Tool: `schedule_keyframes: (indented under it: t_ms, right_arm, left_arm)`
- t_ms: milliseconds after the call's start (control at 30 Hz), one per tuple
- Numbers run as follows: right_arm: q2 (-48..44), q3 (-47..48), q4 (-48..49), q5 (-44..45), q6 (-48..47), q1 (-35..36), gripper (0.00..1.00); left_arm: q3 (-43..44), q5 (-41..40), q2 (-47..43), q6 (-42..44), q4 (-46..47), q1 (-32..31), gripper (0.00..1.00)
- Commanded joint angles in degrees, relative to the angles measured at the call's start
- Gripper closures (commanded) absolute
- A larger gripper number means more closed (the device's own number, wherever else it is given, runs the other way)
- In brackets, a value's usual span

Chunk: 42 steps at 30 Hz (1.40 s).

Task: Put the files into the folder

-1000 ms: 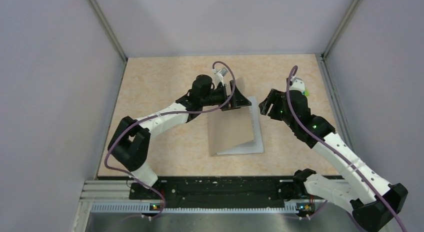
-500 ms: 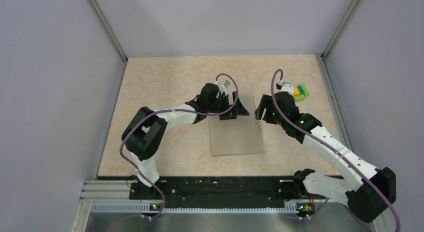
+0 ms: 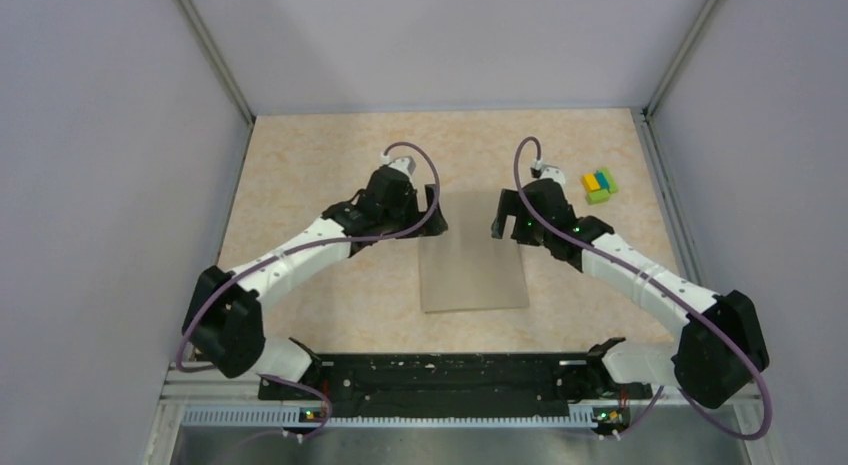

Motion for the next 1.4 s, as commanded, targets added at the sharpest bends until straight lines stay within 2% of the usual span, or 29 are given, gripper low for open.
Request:
schedule_keyframes:
  t_ms: [0, 267, 433, 1367]
  right_arm:
    - [1.50, 3.64, 3.63, -0.40, -0.52, -0.38, 0.02]
    - [3.15, 5.83, 4.75, -0.55, -0.51, -0.44, 0.01]
    - [2.94, 6.28, 5.67, -0.77, -1.59, -0.36, 0.01]
    - [3.34, 7.58, 6.49, -0.42, -3.71, -0.33, 0.01]
  left_arm:
    - [3.07, -11.83, -8.33, 6.60, -11.90, 1.26, 0.01]
    - [1.61, -18.70, -17.56, 6.45, -15.56, 3.16, 0.01]
    - [3.24, -23.60, -17.61, 3.91, -17.14, 3.35, 0.01]
    - [4.39, -24.75, -15.89, 4.44, -18.54, 3.34, 0.01]
